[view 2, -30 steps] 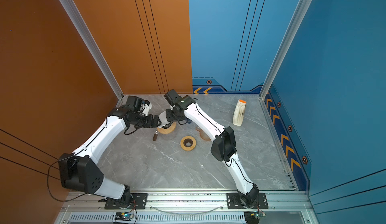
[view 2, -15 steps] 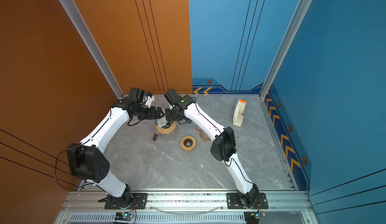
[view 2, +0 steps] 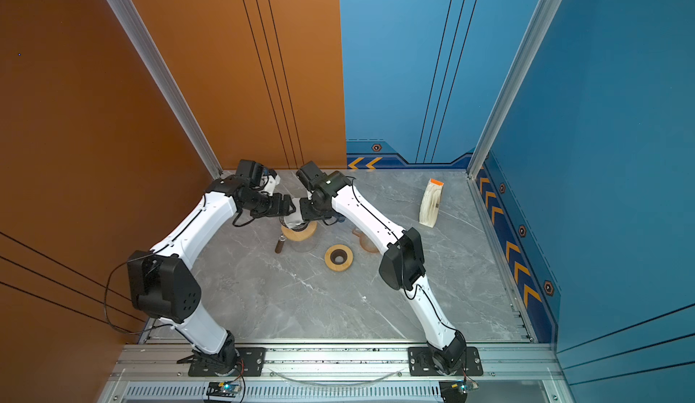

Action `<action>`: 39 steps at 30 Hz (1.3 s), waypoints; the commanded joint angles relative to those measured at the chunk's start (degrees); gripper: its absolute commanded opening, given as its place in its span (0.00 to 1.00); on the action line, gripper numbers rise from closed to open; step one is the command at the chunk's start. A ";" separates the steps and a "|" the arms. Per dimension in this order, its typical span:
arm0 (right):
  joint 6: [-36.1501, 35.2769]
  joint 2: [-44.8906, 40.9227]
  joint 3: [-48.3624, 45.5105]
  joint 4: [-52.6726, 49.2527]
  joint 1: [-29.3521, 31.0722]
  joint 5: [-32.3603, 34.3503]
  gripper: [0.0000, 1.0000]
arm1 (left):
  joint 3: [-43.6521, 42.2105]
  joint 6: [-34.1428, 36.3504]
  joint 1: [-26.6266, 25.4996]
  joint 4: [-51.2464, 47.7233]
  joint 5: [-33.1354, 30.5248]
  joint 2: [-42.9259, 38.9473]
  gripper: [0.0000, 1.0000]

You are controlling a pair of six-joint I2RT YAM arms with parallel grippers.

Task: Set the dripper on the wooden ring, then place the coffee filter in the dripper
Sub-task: 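Push the filter down into the dripper cone with the right gripper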

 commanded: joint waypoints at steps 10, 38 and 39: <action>0.38 -3.35 2.48 -2.83 0.44 3.28 0.48 | -4.46 0.03 1.26 -1.21 -1.18 -3.58 0.78; 1.44 2.01 3.96 -3.80 0.37 5.69 0.47 | -4.96 -0.04 1.71 -1.20 2.18 -0.37 0.76; 1.44 2.09 4.00 -3.72 0.22 5.63 0.47 | -4.90 -0.05 1.71 -1.18 2.26 -0.26 0.76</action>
